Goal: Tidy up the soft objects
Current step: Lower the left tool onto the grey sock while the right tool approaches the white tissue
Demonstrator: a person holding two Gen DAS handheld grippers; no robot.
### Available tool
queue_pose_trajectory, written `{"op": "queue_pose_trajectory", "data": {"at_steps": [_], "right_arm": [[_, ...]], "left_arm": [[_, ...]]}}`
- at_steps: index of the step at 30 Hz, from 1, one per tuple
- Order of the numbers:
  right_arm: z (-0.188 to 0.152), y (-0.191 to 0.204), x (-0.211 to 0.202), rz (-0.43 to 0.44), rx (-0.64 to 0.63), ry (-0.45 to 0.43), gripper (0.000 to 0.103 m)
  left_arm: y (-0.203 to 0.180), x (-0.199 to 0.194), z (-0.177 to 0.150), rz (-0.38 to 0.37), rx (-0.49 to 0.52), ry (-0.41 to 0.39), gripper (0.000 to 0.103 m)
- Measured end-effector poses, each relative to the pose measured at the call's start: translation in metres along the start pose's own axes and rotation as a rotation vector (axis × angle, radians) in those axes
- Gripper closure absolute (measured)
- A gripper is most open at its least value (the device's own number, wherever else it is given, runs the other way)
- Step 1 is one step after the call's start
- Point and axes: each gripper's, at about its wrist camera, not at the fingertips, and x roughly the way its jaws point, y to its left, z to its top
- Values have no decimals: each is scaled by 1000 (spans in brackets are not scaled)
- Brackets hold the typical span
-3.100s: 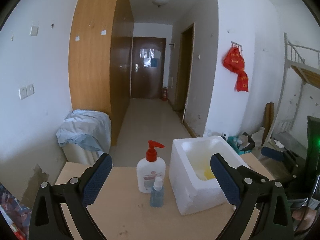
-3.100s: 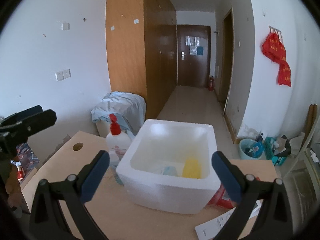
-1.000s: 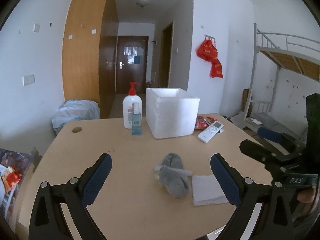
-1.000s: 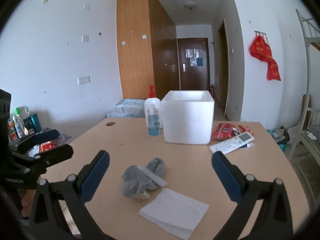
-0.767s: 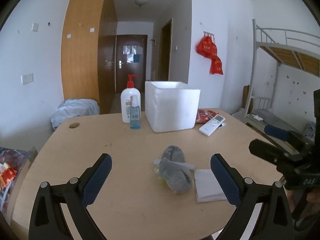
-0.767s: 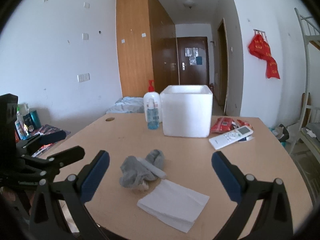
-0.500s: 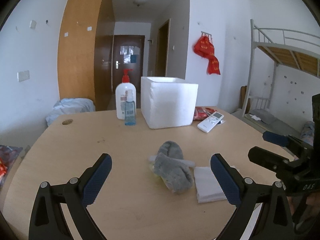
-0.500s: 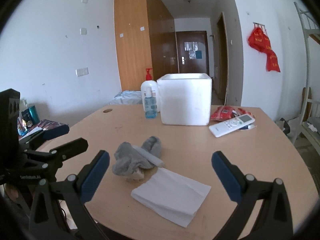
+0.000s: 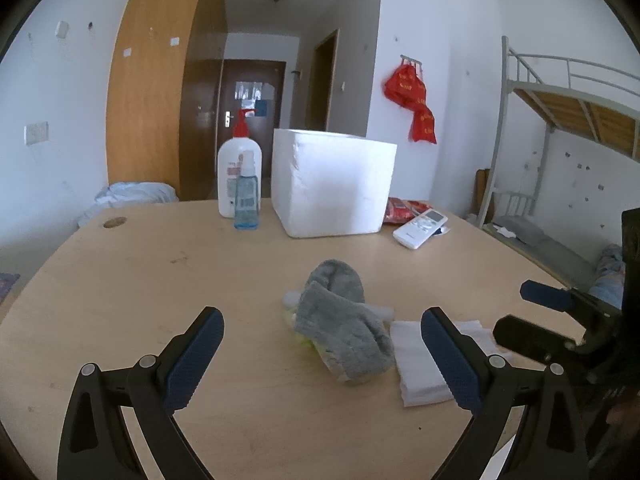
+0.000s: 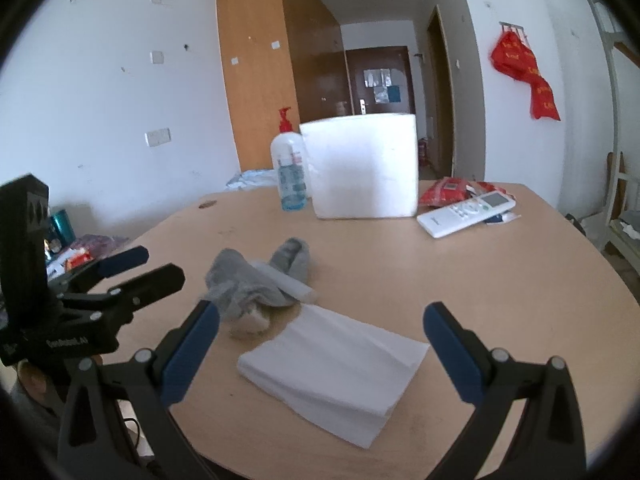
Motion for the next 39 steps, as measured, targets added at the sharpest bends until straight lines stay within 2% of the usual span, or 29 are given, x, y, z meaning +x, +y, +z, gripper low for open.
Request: {"op": "queue_pose_trajectory", "data": {"at_steps": [13, 16, 19, 25, 27, 29, 32, 35, 39], "right_arm": [[-8, -12, 18, -17, 7, 55, 0], [-8, -13, 21, -24, 3, 65, 0], [-8, -15, 24, -35, 5, 78, 0], [-7, -16, 27, -54, 4, 94, 0], [-7, -17, 28, -57, 4, 100, 0], [-6, -18, 29, -59, 11, 106, 0], [-6, -20, 28, -57, 16, 113, 0], [-5, -21, 26, -45, 14, 123, 0], [-6, -17, 26, -50, -7, 151, 0]], "left_arm": [[1, 32, 7, -64, -46, 74, 4], [-2, 48, 10, -67, -43, 135, 4], [0, 60, 9, -72, -60, 189, 11], [6, 74, 6, -108, -97, 267, 40], [9, 75, 6, -100, -115, 265, 46], [10, 73, 6, -103, -117, 264, 60], [9, 72, 5, -110, -110, 261, 72], [8, 70, 5, -119, -104, 248, 80], [10, 68, 6, -134, -113, 232, 85]]}}
